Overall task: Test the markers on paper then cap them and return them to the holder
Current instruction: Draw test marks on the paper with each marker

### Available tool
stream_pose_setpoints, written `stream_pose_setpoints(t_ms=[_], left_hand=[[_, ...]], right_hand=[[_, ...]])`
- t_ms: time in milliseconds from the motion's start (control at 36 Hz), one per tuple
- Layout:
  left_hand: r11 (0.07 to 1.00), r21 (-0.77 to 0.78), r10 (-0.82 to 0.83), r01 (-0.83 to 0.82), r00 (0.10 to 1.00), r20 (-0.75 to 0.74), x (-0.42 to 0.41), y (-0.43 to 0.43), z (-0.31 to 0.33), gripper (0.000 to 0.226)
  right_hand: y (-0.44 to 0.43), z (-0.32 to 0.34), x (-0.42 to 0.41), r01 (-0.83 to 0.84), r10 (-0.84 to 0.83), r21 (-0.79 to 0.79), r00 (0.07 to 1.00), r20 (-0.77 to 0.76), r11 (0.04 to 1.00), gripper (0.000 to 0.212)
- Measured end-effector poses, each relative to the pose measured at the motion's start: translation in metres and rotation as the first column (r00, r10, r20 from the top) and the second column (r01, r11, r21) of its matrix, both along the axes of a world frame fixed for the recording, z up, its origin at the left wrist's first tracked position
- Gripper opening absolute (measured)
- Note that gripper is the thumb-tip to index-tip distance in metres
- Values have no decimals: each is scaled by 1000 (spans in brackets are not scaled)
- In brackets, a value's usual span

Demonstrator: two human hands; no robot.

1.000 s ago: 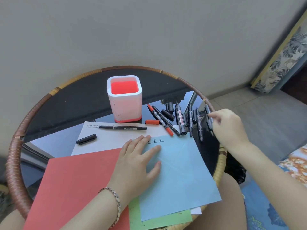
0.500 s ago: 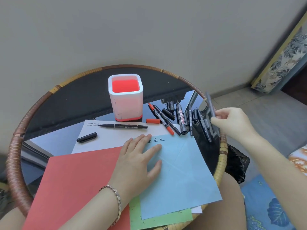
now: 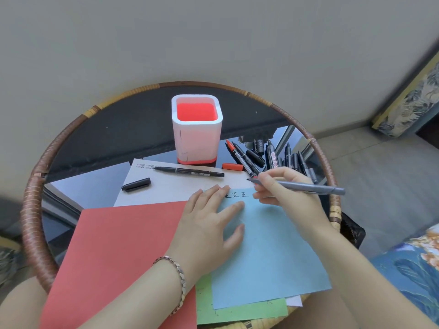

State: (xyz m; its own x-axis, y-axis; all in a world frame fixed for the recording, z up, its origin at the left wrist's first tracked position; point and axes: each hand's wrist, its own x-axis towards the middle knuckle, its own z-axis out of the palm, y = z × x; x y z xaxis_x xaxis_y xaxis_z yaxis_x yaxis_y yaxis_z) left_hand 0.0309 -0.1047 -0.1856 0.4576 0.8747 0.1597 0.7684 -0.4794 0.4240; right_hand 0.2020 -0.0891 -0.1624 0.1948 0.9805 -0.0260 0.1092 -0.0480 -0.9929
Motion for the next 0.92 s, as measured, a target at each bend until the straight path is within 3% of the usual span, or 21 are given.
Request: stream_pose_setpoints(t_ms=[194, 361, 917], left_hand=[[1000, -9, -4, 4, 1000, 6, 0, 0, 0, 37], [1000, -11, -7, 7, 1000, 5, 0, 1, -1, 36], [999, -44, 4, -5, 1000, -26, 0, 1, 2, 43]], right_hand=[[18, -13, -11, 272, -281, 93, 954, 103, 958, 36], [23, -31, -10, 381, -436, 252, 873, 220, 889, 45], [20, -35, -8, 353, -415, 249, 866, 277, 902, 36]])
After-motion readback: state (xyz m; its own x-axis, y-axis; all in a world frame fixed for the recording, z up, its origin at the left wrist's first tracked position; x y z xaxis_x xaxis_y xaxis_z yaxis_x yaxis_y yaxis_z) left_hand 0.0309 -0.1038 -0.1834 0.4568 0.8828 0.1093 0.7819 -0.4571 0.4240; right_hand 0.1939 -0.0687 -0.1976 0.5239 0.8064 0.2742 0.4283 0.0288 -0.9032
